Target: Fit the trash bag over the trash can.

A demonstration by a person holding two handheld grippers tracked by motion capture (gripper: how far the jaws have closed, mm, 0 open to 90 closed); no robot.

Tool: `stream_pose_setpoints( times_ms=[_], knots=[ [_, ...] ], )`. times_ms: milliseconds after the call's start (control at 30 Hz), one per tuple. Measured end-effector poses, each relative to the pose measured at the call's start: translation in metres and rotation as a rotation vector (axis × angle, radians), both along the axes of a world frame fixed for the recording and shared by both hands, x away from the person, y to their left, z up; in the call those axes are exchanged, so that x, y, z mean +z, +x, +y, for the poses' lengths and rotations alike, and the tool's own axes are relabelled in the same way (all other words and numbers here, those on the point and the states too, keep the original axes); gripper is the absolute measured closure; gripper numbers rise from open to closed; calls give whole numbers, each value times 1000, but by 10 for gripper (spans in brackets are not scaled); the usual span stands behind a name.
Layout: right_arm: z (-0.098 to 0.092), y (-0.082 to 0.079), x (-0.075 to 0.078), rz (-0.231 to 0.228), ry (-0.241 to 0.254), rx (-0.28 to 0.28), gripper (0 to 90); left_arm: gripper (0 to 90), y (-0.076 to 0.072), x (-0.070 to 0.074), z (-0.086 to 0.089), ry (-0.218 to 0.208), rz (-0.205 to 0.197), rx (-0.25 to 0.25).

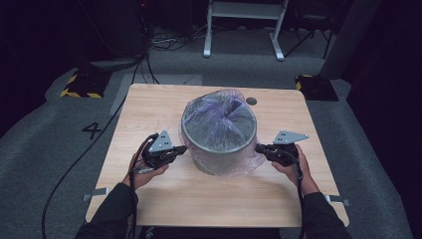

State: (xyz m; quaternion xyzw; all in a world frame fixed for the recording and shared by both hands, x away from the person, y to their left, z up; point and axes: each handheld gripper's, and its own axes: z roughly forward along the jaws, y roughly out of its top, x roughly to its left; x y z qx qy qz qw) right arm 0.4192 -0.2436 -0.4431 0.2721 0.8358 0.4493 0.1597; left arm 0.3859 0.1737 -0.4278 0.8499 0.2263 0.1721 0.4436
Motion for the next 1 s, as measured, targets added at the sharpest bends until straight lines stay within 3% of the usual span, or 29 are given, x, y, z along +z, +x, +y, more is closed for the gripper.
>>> stream_pose_setpoints(
  times_ms=[200,533,867,1000],
  knots=[
    [-1,7,-11,50,-33,-38,862,900,8,-14,0,55,26,30],
    [0,23,-26,121,-31,-121,842,900,20,-30,1,79,62,53],
    [8,30,-34,131,-23,-164,815,900,28,-41,7,82,89,82],
    [9,30,-36,123,-20,-181,754,900,31,-44,11,78,99,100]
  ],
)
